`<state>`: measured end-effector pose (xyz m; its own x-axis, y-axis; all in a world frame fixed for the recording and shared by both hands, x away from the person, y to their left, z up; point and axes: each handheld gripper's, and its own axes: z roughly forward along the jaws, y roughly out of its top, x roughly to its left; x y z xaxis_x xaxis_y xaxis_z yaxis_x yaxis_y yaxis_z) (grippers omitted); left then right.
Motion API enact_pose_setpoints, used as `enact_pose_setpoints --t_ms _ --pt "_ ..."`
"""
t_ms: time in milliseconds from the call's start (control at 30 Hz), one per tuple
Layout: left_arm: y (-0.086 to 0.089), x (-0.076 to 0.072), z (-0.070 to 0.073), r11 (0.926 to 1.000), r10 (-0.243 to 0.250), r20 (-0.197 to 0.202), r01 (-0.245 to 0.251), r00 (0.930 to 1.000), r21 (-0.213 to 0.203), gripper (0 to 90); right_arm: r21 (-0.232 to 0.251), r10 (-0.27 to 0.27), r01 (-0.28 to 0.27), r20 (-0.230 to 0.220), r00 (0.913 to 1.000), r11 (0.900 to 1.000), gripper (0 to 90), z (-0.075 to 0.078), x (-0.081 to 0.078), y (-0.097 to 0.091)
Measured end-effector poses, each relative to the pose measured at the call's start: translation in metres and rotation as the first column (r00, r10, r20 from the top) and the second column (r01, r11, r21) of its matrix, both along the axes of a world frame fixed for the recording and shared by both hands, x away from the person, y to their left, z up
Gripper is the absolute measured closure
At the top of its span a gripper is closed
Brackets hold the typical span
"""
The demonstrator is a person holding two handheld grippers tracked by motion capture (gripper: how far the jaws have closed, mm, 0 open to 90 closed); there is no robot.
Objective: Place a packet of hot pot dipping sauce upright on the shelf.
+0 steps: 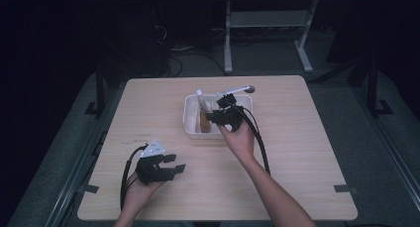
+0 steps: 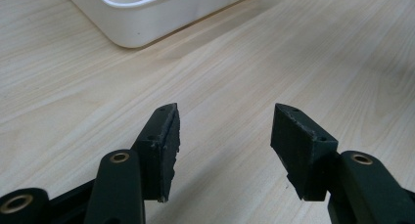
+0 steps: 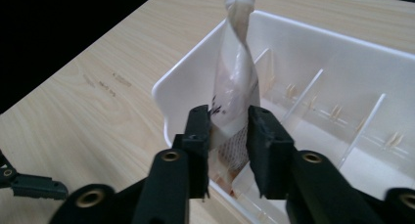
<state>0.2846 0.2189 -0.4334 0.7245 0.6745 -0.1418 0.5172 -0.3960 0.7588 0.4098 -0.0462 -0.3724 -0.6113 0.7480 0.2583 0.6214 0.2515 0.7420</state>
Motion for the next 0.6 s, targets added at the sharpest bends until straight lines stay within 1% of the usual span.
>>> enact_pose_setpoints --t_ms 33,167,200,233,267,333,367,400,433,500,533,600 --pt "0.000 0.000 0.000 1.0000 0.000 -0.001 0.000 1.0000 -0.001 43.4 -0.022 -0.008 0.008 -0.003 1.0000 0.9997 61.5 0.003 0.004 0.000" --pt "0.000 0.000 0.000 1.0000 0.001 -0.002 -0.001 1.0000 -0.003 43.4 -0.021 -0.010 0.010 0.000 1.0000 0.9997 58.3 0.008 0.010 0.002" --pt "0.000 0.000 0.000 1.0000 0.001 -0.002 -0.001 1.0000 -0.002 43.3 -0.032 -0.011 0.011 -0.002 0.9999 0.9994 56.9 0.012 0.015 0.005" --pt "0.000 0.000 0.000 1.0000 0.000 -0.003 0.000 1.0000 -0.001 43.3 -0.032 -0.011 0.011 -0.002 0.9999 0.9994 56.9 0.012 0.015 0.005" --pt "-0.001 0.000 0.000 1.0000 0.000 -0.004 0.000 1.0000 -0.002 43.3 -0.025 -0.017 0.017 -0.002 0.9998 0.9995 56.6 0.015 0.020 0.007" --pt "-0.001 0.000 0.000 1.0000 0.000 -0.003 0.000 1.0000 -0.001 43.3 -0.020 -0.015 0.015 -0.017 0.9997 0.9997 58.1 0.016 0.025 0.009" --pt "-0.001 0.000 0.000 1.0000 0.000 -0.003 0.000 1.0000 -0.001 43.3 -0.020 -0.015 0.015 -0.017 0.9997 0.9997 58.1 0.016 0.025 0.009" --pt "-0.001 0.000 0.000 1.0000 0.000 -0.002 0.000 1.0000 -0.002 43.3 -0.004 -0.009 0.009 -0.015 0.9998 0.9999 69.9 0.018 0.029 0.010" --pt "-0.001 0.000 0.000 1.0000 0.000 -0.002 0.000 1.0000 -0.002 43.3 -0.004 -0.009 0.009 -0.015 0.9998 0.9999 69.9 0.018 0.029 0.010" --pt "0.000 0.000 0.000 1.0000 0.000 -0.001 0.000 1.0000 -0.002 43.3 0.000 -0.016 0.016 -0.008 0.9998 0.9999 78.2 0.018 0.030 0.012" --pt "0.000 0.000 0.001 1.0000 0.000 0.001 0.000 1.0000 -0.001 43.4 -0.006 -0.030 0.029 -0.005 0.9996 0.9995 82.0 0.020 0.030 0.014" --pt "0.000 0.000 0.001 1.0000 0.000 0.002 0.000 1.0000 -0.002 43.4 -0.025 -0.058 0.059 0.020 0.9981 0.9980 83.6 0.021 0.029 0.016"
